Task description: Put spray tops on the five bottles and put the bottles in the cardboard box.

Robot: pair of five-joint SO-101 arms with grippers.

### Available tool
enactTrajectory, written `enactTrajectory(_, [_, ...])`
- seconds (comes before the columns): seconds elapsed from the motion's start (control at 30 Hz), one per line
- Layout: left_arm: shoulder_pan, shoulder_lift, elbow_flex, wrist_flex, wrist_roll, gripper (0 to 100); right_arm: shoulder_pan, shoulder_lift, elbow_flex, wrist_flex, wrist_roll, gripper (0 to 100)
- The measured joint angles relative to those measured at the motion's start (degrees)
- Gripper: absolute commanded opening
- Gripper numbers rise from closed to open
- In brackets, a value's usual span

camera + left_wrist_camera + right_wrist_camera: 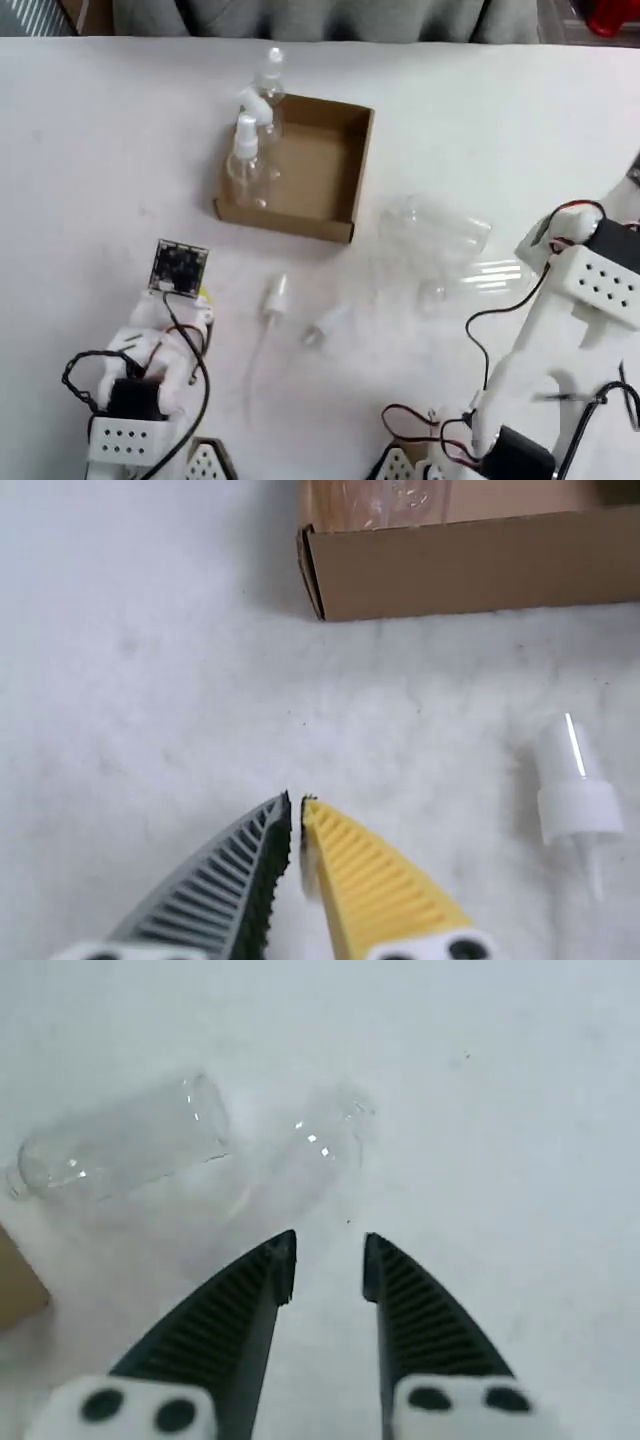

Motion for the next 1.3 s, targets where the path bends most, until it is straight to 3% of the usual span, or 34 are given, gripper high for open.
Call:
enactTrajectory(0.27, [0.0,0.0,0.0,0.0,0.0,2,-0.1,1.2,7.7,-9.4,-12.5,20.3])
enactTrajectory(0.5, [0.0,0.0,0.0,0.0,0.0,2,-2.5,1.1,10.5,-13.5,-23.7,29.4])
enactTrajectory(0.9, [0.0,0.0,0.0,0.0,0.0,2,-4.7,7.4,14.2,-24.4,-25.0,29.5])
enactTrajectory(1.3, [0.0,0.0,0.0,0.0,0.0,2,-5.0,22.9,4.6,-23.6,-25.0,29.4])
